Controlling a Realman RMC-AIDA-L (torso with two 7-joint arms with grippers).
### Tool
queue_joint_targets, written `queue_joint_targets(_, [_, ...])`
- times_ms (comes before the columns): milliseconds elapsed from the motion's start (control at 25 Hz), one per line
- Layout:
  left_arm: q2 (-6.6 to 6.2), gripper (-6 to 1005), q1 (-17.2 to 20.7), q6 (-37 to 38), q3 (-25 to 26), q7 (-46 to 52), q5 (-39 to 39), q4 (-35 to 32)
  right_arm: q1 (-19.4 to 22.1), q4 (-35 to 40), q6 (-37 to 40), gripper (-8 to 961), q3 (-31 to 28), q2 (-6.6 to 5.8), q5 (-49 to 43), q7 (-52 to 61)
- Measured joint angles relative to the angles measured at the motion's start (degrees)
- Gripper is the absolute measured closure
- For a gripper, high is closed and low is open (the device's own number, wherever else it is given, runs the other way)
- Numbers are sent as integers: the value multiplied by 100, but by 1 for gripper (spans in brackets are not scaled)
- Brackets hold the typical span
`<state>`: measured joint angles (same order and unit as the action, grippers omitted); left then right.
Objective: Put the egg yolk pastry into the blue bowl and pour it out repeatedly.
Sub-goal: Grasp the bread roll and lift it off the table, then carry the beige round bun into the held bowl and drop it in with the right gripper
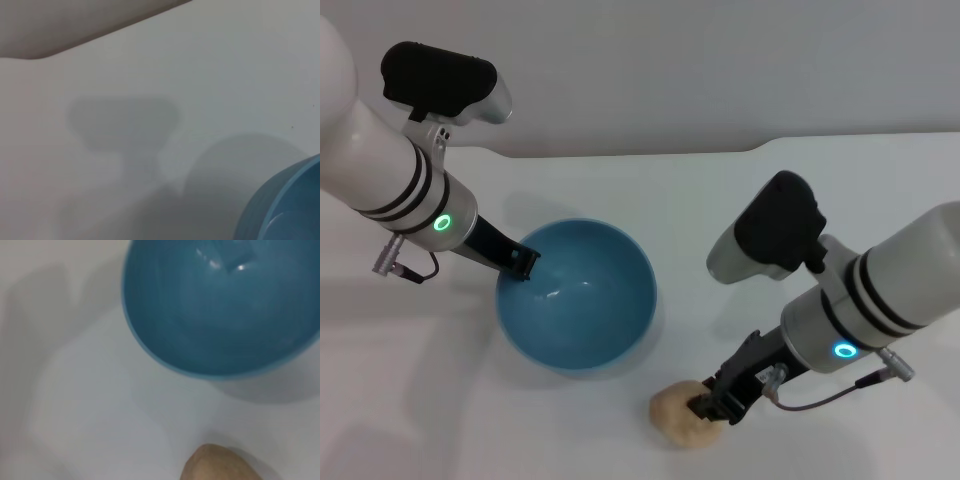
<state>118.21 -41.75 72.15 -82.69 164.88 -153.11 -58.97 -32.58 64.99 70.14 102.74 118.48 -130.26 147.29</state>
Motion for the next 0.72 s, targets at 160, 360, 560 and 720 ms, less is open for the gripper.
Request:
queue_joint_targets(160, [0,986,0,0,-66,0,0,0,220,538,218,777,-152,-3,-54,12])
queue_joint_targets(360, [0,987,0,0,-152,0,1,0,527,1447,586,800,-429,4,-146,22])
queue_joint_targets(560, [1,986,-6,20,-249,0,14,0,743,2269,717,840,-710,21,-149,21])
queue_joint_targets(720, [10,986,-11,46,-356,0,30,0,699,2502,625,876,-890,23,-139,-6])
